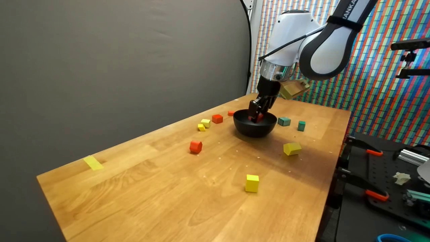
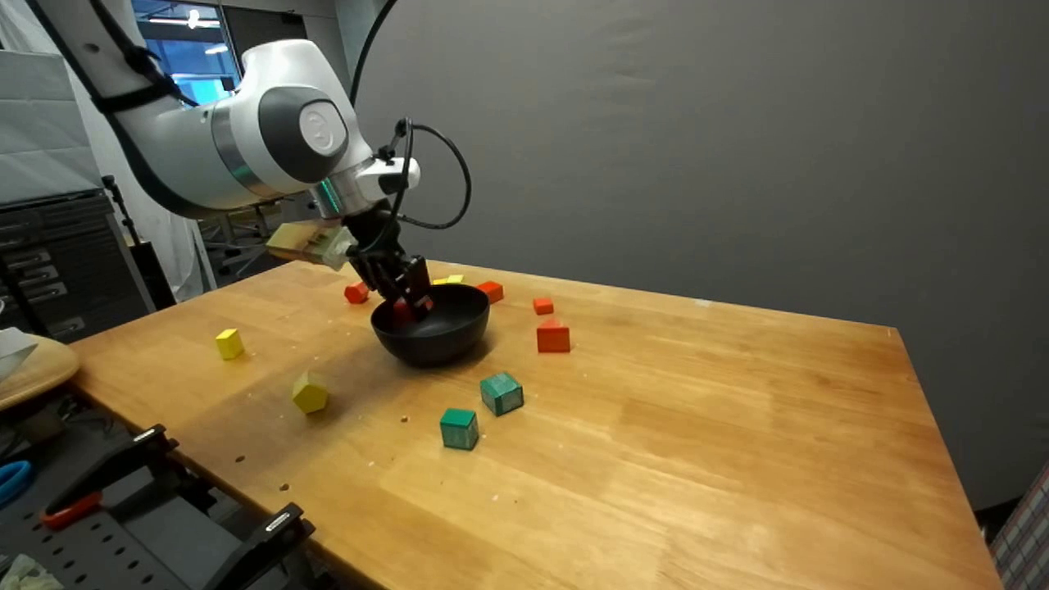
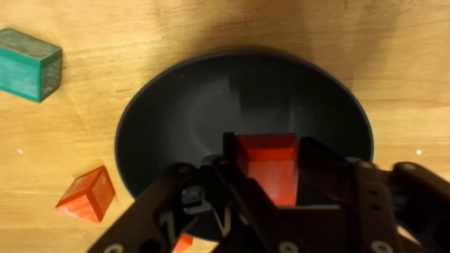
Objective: Put all the blocks in the bowl
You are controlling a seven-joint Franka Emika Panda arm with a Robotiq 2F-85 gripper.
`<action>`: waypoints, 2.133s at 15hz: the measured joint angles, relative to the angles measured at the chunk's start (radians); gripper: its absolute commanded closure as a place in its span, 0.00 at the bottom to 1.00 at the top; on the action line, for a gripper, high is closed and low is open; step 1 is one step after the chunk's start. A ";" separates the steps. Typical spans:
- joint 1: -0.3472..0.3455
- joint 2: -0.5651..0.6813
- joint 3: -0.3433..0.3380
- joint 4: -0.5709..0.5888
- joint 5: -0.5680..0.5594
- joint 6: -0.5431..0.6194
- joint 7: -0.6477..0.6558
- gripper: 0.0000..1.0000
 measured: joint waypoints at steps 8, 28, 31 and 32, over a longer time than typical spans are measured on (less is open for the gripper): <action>-0.014 -0.014 0.072 -0.008 0.030 -0.005 0.005 0.00; -0.079 0.017 0.411 0.103 0.504 -0.087 -0.192 0.00; -0.032 0.085 0.250 0.237 0.385 -0.127 -0.094 0.00; -0.009 0.105 0.194 0.281 0.345 -0.149 -0.056 0.00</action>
